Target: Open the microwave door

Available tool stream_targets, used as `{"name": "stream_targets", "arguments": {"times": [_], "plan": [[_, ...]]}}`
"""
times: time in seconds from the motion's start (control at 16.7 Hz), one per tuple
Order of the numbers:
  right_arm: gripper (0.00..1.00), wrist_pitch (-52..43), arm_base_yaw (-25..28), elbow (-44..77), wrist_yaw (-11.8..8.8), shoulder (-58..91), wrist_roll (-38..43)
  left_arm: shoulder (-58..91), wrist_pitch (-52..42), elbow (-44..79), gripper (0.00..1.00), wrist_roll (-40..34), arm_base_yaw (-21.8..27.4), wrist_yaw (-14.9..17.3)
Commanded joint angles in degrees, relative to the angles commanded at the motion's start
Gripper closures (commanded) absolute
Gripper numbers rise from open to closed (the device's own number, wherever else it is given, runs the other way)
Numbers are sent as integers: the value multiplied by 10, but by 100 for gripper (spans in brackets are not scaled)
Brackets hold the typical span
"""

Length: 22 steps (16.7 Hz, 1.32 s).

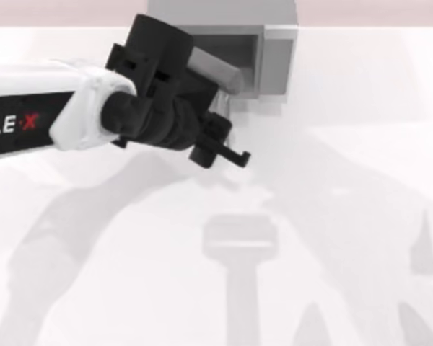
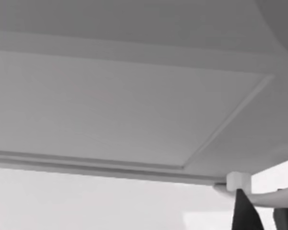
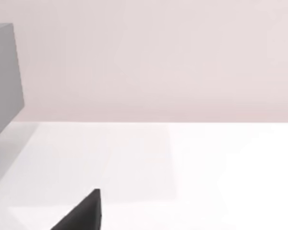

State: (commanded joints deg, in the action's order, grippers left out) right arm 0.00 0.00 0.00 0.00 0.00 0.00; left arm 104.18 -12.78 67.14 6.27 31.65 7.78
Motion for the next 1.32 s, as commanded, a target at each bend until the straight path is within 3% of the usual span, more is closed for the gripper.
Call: {"name": "stream_targets", "arguments": {"times": [1.32], "plan": [[0, 0, 0, 0, 0, 0, 0, -6, -1, -7, 100, 19, -10, 12]]}}
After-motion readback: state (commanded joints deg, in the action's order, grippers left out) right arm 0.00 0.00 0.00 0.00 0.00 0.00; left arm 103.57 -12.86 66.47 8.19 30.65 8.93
